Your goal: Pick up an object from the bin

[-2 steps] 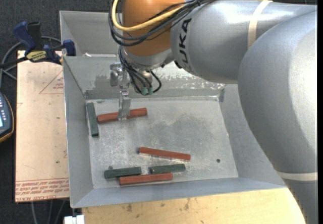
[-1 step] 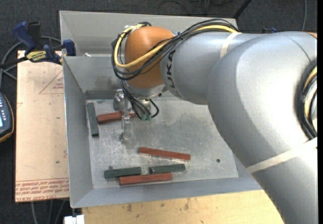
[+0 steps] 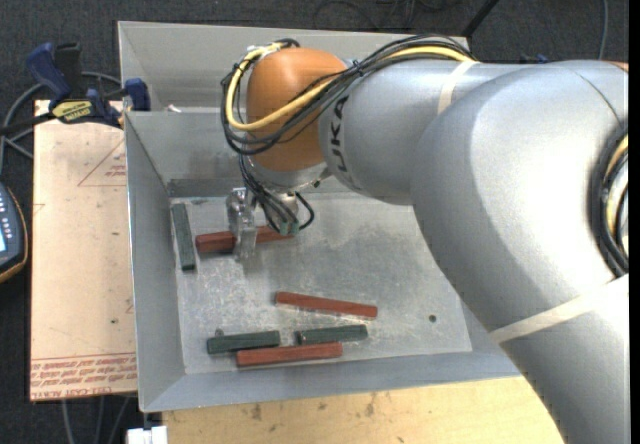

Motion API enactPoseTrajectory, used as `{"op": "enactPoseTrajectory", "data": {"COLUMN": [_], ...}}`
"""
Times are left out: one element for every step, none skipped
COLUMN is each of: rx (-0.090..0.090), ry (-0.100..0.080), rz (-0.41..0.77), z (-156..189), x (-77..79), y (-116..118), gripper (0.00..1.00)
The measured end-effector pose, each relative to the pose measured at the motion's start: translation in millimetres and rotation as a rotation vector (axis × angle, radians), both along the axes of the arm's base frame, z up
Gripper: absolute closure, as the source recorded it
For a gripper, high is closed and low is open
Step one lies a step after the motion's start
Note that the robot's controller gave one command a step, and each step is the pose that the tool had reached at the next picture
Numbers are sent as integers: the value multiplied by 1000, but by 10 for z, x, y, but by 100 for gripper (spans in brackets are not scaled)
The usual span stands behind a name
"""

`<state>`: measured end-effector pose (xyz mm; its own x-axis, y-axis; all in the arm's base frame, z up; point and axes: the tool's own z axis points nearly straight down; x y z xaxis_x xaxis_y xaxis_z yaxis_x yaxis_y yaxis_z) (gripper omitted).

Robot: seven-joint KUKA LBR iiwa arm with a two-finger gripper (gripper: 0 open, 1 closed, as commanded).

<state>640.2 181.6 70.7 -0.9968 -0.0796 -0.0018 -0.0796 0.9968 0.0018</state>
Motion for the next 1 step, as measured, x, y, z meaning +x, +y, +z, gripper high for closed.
{"op": "enactPoseTrajectory", "data": {"rx": [1], "ry": [-11], "rz": [74], "z": [1545], "x": [100], "y": [3], "gripper": [100]}}
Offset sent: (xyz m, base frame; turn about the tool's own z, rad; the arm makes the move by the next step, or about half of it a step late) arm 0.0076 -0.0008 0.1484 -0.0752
